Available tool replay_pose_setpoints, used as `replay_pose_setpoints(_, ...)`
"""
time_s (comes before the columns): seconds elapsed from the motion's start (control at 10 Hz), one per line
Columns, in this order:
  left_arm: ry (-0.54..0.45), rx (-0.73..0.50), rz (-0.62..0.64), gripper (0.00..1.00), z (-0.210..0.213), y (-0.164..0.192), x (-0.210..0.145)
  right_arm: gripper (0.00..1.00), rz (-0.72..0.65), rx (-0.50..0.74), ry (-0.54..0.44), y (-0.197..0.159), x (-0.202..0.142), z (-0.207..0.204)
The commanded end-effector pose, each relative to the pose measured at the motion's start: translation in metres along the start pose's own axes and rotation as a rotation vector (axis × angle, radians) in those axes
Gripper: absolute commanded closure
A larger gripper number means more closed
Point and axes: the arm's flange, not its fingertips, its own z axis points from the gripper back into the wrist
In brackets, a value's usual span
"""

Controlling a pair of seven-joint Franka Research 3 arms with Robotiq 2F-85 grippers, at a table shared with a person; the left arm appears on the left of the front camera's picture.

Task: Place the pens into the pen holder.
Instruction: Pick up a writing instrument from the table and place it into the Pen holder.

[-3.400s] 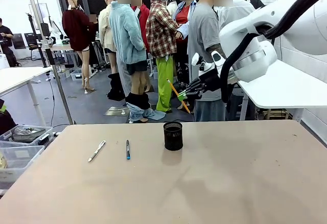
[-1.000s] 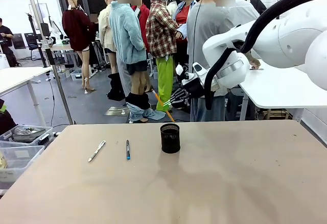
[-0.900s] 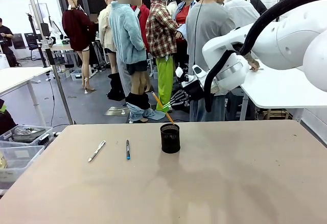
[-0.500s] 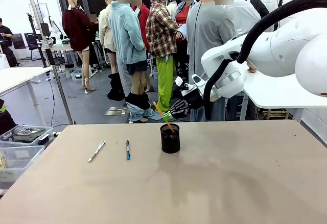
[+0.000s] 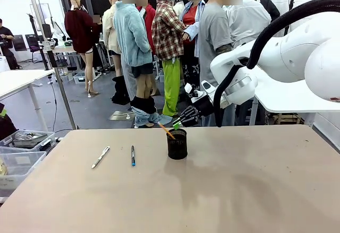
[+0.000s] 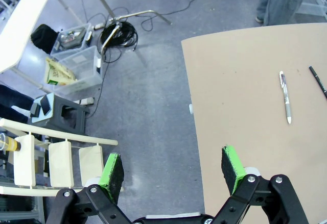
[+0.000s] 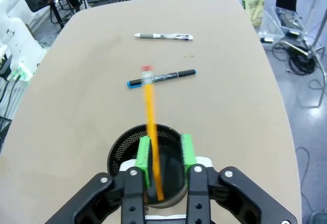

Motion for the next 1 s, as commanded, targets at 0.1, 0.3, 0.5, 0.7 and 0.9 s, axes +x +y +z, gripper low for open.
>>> replay_pose_setpoints(0.1, 0.001, 0.003, -0.002, 0.00, 0.000, 0.002, -0.001, 0.39, -0.026, -0.046, 0.050, 0.012, 0.000, 0.015)
replay_pose_setpoints(0.3, 0.001, 0.003, -0.002, 0.00, 0.000, 0.002, -0.001, 0.39, -0.117, -0.184, 0.217, 0.040, -0.001, 0.061)
replay_pose_setpoints(0.5, 0.001, 0.003, -0.002, 0.00, 0.000, 0.002, -0.001, 0.39, -0.285, -0.378, 0.361, 0.078, -0.003, 0.126)
replay_pose_setpoints(0.7, 0.001, 0.003, -0.002, 0.00, 0.000, 0.002, -0.001, 0.39, -0.478, -0.507, 0.439, 0.109, -0.012, 0.185)
replay_pose_setpoints(0.9, 0.001, 0.003, -0.002, 0.00, 0.000, 0.002, -0.001, 0.39, -0.670, -0.643, 0.479, 0.140, -0.025, 0.237)
